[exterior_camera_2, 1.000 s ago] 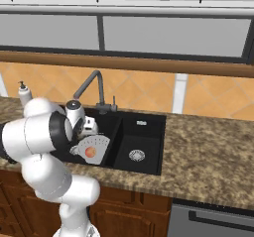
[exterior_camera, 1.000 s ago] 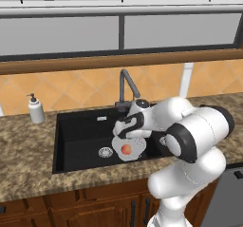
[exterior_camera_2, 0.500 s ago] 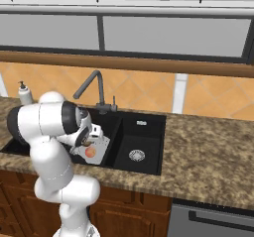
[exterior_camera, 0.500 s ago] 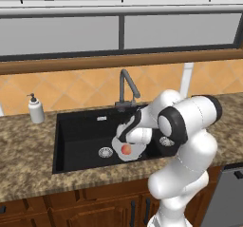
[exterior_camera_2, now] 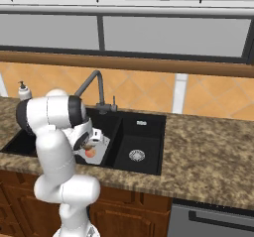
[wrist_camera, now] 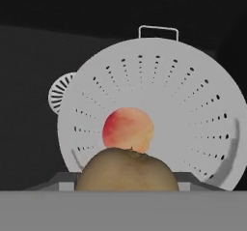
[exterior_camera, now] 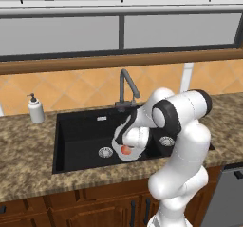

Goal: Put the colander in the sink, put the kiwi, peach in the colander, and turn on the sink faucet and pour water over the colander.

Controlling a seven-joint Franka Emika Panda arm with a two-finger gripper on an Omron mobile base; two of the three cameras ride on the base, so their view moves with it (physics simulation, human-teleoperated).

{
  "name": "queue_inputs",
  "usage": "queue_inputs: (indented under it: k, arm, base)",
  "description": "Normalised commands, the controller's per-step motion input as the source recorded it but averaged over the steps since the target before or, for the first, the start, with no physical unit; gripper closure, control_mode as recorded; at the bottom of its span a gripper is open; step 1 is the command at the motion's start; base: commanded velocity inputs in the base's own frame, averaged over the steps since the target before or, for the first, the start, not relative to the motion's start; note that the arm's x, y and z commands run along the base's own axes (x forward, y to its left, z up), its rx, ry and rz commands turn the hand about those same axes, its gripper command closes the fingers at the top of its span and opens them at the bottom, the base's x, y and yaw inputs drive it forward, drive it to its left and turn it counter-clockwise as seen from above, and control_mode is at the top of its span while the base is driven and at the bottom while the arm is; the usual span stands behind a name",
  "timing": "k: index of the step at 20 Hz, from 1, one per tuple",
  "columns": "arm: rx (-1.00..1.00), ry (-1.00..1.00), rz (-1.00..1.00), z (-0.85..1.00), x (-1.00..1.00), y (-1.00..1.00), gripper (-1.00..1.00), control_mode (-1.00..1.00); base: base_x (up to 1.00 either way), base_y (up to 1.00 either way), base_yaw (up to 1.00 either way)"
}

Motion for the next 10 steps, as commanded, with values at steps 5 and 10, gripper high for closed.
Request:
queue_inputs:
  k: [5, 10]
  arm:
    - [0.00, 0.00, 0.00, -0.34, 0.32, -0.05, 1.00, -1.00]
    - [0.00, 0.00, 0.00, -0.37, 0.36, -0.19, 1.00, -1.00]
  base:
    - [0.00, 0.00, 0.00]
    - [0.00, 0.00, 0.00]
